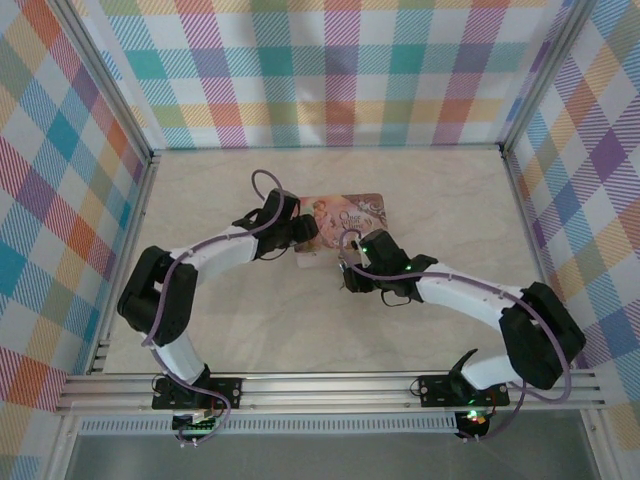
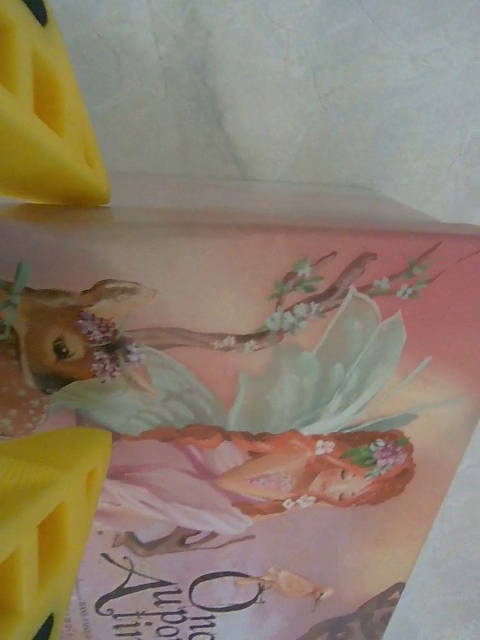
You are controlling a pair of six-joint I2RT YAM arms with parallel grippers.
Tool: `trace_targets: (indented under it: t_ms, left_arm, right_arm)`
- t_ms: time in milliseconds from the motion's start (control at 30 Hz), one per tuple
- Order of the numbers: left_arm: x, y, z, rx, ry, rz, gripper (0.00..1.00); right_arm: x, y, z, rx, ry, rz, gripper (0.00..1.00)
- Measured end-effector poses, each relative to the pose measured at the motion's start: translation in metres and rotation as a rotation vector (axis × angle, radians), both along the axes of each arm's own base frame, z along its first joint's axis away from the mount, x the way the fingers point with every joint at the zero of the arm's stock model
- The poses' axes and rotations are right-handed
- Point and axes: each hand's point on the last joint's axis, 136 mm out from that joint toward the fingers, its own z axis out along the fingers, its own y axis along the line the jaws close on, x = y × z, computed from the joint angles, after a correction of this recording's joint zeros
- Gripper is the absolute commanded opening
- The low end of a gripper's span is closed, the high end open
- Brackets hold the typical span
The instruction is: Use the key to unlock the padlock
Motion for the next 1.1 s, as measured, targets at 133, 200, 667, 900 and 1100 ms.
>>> trace_targets:
  t_ms: [133,200,667,900,1100]
  left_arm:
    - [0.01,-0.006,0.003,-0.005,-0.011,-0.005,0.58]
    - [0.012,-0.007,0.004,-0.005,-0.014,-0.006,0.58]
    - [0.013,-0.007,0.003,-0.005,-0.012,-0.014,0.57]
    - [0.012,-0.009,0.001,-0.01,-0.005,-0.02,0.57]
    - [0.012,-0.009,0.001,-0.012,-0.004,-0.022,0.56]
  right_arm:
    - [0.003,0.003,-0.012,-0.013,0.012,0.0,0.43]
    - [0.007,0.004,-0.017,-0.018,0.01,-0.004,0.44]
    - [0.022,0.001,-0.05,-0.089,-0.002,-0.065,0.39]
    - [0.024,-0.001,-0.058,-0.108,0.0,-0.075,0.33]
    - [0.026,-0.004,-0.059,-0.125,-0.013,-0.086,0.17]
